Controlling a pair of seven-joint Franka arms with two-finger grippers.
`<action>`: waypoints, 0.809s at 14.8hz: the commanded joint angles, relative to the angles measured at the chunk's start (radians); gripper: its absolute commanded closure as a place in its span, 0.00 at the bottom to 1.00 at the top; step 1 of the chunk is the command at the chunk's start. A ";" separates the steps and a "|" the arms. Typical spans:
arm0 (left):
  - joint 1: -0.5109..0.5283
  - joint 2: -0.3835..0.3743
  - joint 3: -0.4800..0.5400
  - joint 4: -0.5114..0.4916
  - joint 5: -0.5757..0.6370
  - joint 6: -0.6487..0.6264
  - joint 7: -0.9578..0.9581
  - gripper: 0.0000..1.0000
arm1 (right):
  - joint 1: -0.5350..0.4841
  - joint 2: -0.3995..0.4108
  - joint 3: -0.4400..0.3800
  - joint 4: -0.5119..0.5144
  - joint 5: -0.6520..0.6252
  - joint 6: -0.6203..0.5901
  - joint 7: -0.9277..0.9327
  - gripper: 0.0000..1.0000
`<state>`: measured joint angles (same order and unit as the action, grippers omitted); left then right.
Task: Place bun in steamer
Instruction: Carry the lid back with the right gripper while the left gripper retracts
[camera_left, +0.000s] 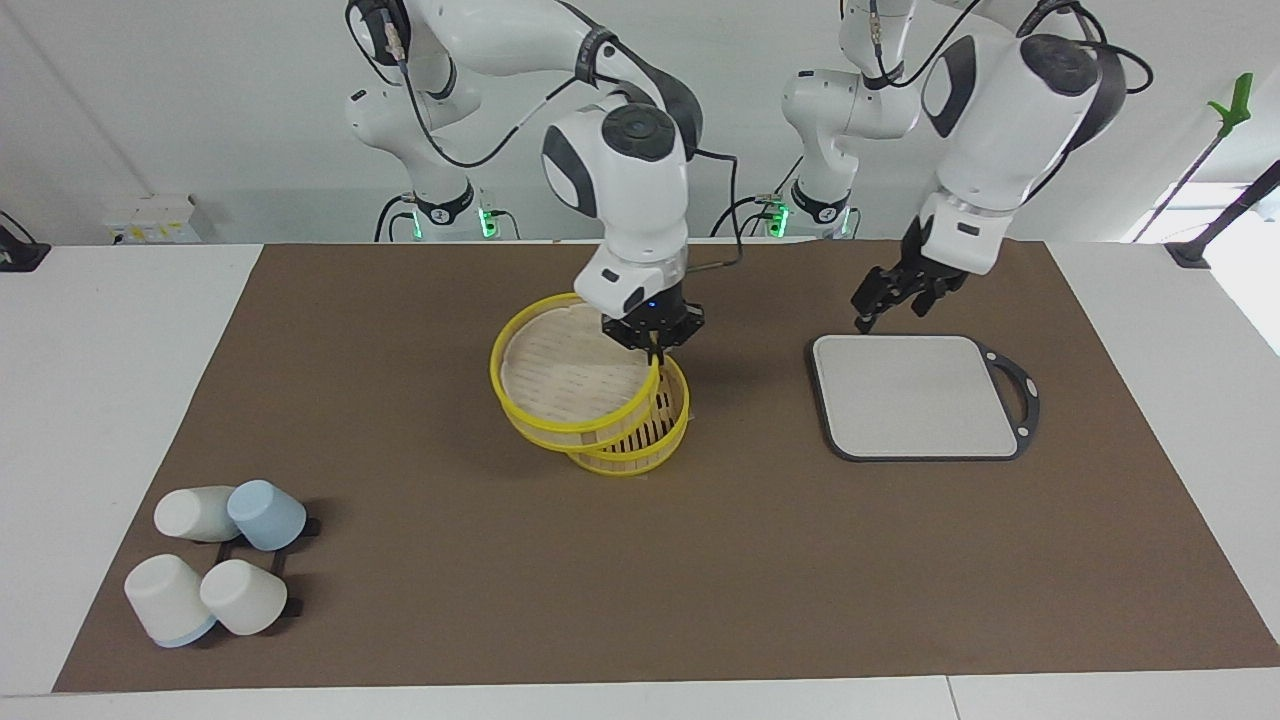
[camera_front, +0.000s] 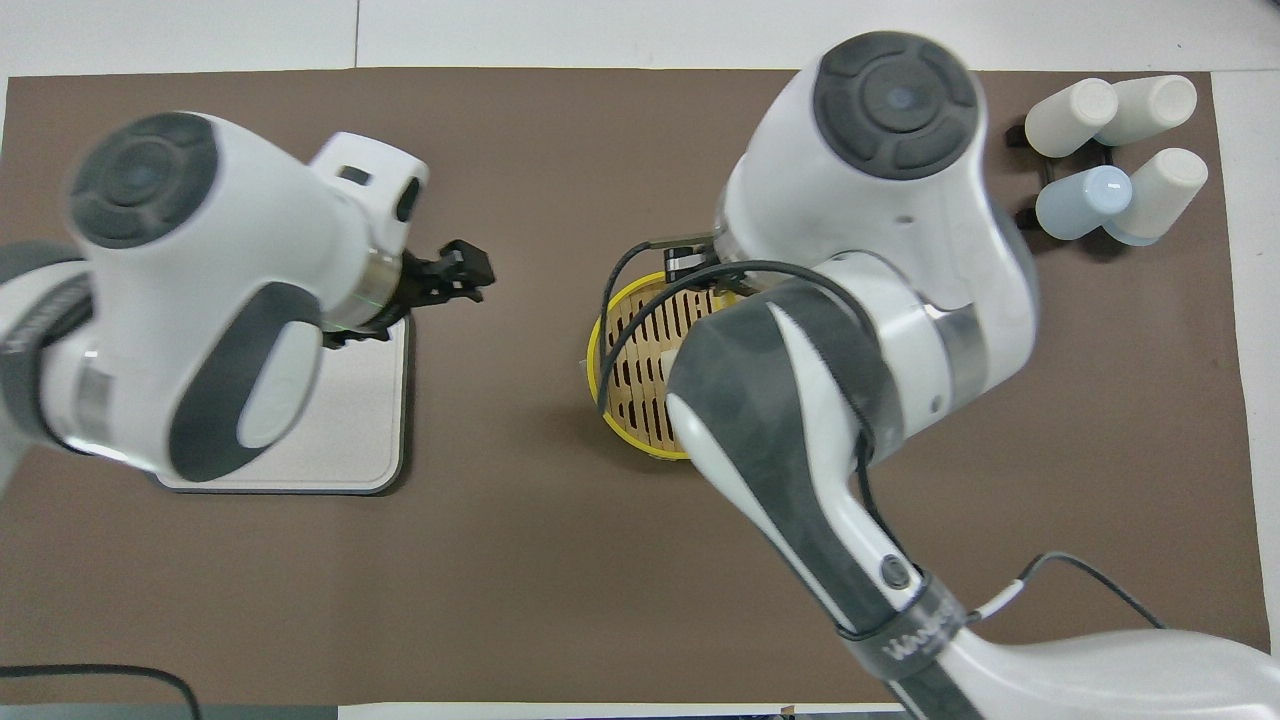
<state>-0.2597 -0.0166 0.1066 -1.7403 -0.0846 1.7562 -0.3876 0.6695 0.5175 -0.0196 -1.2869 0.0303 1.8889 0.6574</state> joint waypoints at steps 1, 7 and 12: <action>0.059 -0.031 -0.018 -0.004 0.070 -0.052 0.093 0.00 | 0.015 0.075 -0.003 0.090 -0.026 0.015 0.036 1.00; 0.119 -0.083 -0.015 -0.005 0.101 -0.136 0.268 0.00 | 0.039 0.047 -0.003 -0.048 -0.026 0.058 0.068 1.00; 0.146 -0.097 -0.013 -0.007 0.101 -0.194 0.337 0.00 | 0.041 0.024 -0.005 -0.100 -0.027 0.059 0.073 1.00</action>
<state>-0.1331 -0.0969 0.1048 -1.7392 0.0008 1.5954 -0.0818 0.7113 0.5913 -0.0243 -1.3229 0.0147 1.9290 0.7071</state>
